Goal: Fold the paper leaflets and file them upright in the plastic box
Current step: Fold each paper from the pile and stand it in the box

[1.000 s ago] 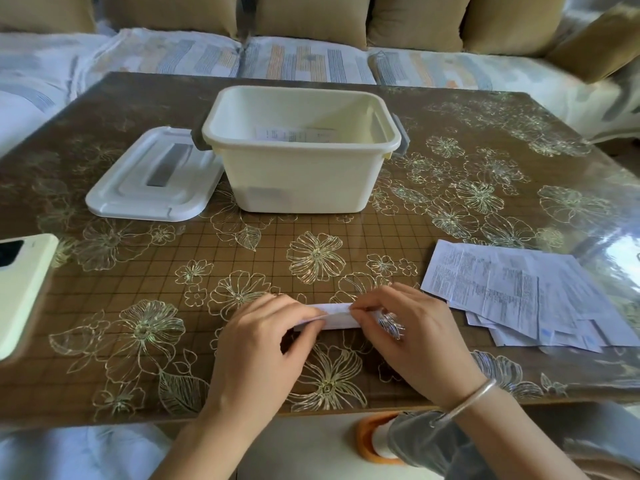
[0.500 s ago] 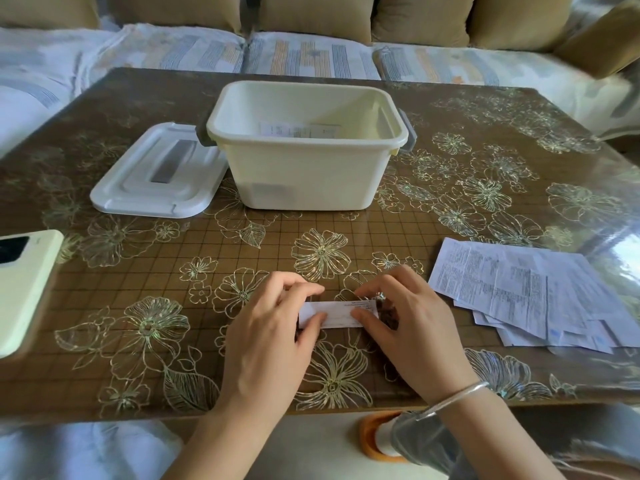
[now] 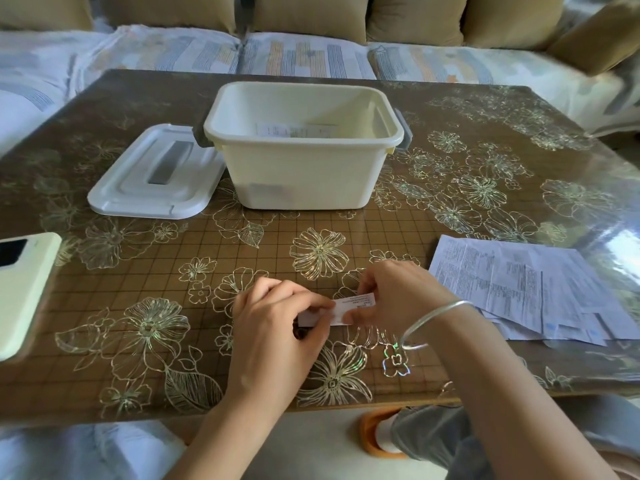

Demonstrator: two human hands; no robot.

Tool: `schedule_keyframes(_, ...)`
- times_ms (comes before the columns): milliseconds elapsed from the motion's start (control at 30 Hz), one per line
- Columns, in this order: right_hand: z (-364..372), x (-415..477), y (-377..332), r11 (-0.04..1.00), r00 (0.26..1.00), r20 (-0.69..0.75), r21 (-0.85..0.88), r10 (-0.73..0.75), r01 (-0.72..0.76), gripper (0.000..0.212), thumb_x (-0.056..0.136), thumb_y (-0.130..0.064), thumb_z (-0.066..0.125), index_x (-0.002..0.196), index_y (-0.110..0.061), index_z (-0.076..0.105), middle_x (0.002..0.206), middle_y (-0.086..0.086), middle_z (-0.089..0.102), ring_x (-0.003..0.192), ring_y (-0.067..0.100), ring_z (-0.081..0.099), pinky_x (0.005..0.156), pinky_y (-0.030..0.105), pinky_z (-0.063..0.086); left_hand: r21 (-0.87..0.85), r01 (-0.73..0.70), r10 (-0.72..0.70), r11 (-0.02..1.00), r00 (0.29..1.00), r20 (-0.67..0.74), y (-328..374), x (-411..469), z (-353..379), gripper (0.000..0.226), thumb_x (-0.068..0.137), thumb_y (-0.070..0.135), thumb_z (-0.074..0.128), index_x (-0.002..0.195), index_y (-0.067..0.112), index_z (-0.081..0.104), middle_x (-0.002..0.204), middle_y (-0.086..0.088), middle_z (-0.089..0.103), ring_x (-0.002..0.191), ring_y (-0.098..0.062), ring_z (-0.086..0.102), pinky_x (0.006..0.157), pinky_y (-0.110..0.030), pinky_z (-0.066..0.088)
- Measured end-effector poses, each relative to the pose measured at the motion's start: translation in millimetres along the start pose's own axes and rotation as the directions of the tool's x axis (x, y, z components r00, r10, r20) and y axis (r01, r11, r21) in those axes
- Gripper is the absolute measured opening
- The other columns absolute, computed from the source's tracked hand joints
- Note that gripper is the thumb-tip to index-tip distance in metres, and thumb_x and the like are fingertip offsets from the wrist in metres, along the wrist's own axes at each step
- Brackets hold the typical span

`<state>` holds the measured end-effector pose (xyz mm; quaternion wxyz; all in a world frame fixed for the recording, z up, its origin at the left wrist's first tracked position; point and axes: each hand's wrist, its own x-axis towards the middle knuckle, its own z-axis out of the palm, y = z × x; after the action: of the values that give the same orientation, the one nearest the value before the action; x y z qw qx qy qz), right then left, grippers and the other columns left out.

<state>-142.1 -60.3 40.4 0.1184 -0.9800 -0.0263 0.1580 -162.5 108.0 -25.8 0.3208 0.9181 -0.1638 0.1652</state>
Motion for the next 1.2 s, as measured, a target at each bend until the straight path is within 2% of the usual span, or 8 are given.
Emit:
schedule_keyframes(167,2,-4,4,0.998,0.998,-0.052,0.052,-0.043,0.045,0.039,0.075,-0.053,0.071,0.086,-0.018,0.061,0.079,-0.007,0.06,0.07,0.009,0.051,0.052,0.016,0.033,0.003,0.027,-0.028,1.0,0.999,0.033,1,2,0,0.027,0.075,0.058,0.053,0.085,0.038,0.07,0.081,0.023,0.06,0.09,-0.007,0.047,0.076,-0.027,0.026)
schedule_keyframes(367,16,-30,8,0.841,0.971,-0.226,0.507,-0.083,0.19,0.028,0.072,-0.055,0.067,0.083,-0.029,0.072,0.073,-0.017,0.068,0.067,-0.004,0.06,0.058,0.011,0.046,0.021,0.027,-0.027,0.999,0.999,0.039,3,4,-1,0.032,0.076,0.061,0.051,0.086,0.038,0.071,0.08,0.023,0.059,0.089,-0.007,0.045,0.072,-0.027,0.021)
schedule_keyframes(500,36,-40,15,0.849,0.915,-0.375,0.428,-0.146,0.31,0.018,0.083,-0.038,0.066,0.1,-0.039,0.072,0.088,-0.036,0.062,0.089,-0.007,0.053,0.072,0.011,0.045,0.01,0.063,-0.064,0.998,0.995,0.078,2,4,-3,0.031,0.074,0.057,0.052,0.084,0.035,0.07,0.081,0.022,0.06,0.091,-0.009,0.047,0.074,-0.03,0.025)
schedule_keyframes(633,53,-39,16,0.888,0.825,-0.484,0.185,-0.291,0.422,0.026,0.09,-0.031,0.053,0.109,-0.034,0.07,0.106,-0.027,0.061,0.099,0.0,0.049,0.081,0.015,0.044,0.012,0.056,-0.057,0.998,0.985,0.166,-3,8,-10,0.032,0.074,0.052,0.046,0.081,0.03,0.07,0.083,0.023,0.061,0.093,-0.007,0.046,0.079,-0.033,0.032)
schedule_keyframes(733,57,-37,15,0.893,0.787,-0.501,0.059,-0.36,0.446,0.031,0.087,-0.018,0.055,0.111,-0.031,0.07,0.109,-0.019,0.06,0.096,0.009,0.051,0.076,0.021,0.049,-0.082,0.099,-0.069,0.992,0.95,0.306,-7,14,-26,0.026,0.082,0.037,0.055,0.103,0.039,0.07,0.094,0.031,0.058,0.101,0.003,0.044,0.092,-0.029,0.033)
schedule_keyframes(867,52,-37,14,0.887,0.785,-0.453,-0.03,-0.423,0.46,0.033,0.083,-0.014,0.056,0.11,-0.027,0.071,0.108,-0.013,0.06,0.093,0.016,0.054,0.071,0.029,0.052,-0.188,0.186,-0.073,0.964,0.871,0.486,-16,24,-46,0.043,0.085,0.015,0.061,0.114,0.047,0.061,0.105,0.026,0.057,0.11,0.01,0.047,0.091,-0.013,0.034)
schedule_keyframes(1067,41,-28,14,0.896,0.819,-0.403,-0.006,-0.408,0.444,0.027,0.078,-0.015,0.067,0.097,-0.033,0.073,0.11,-0.013,0.06,0.095,0.012,0.053,0.062,0.032,0.054,-0.029,0.057,-0.038,0.998,0.89,0.455,-9,40,-44,0.022,0.079,0.04,0.074,0.1,0.04,0.066,0.099,0.025,0.058,0.091,0.006,0.054,0.074,-0.018,0.042)
schedule_keyframes(1200,31,-13,2,0.924,0.881,-0.348,0.09,-0.321,0.372,0.019,0.08,-0.031,0.069,0.098,-0.034,0.067,0.102,-0.018,0.057,0.094,0.006,0.047,0.076,0.024,0.047,0.086,-0.012,-0.033,0.996,0.861,0.508,0,48,-43,0.024,0.079,0.044,0.074,0.097,0.04,0.059,0.095,0.023,0.053,0.088,0.004,0.05,0.071,-0.018,0.039)
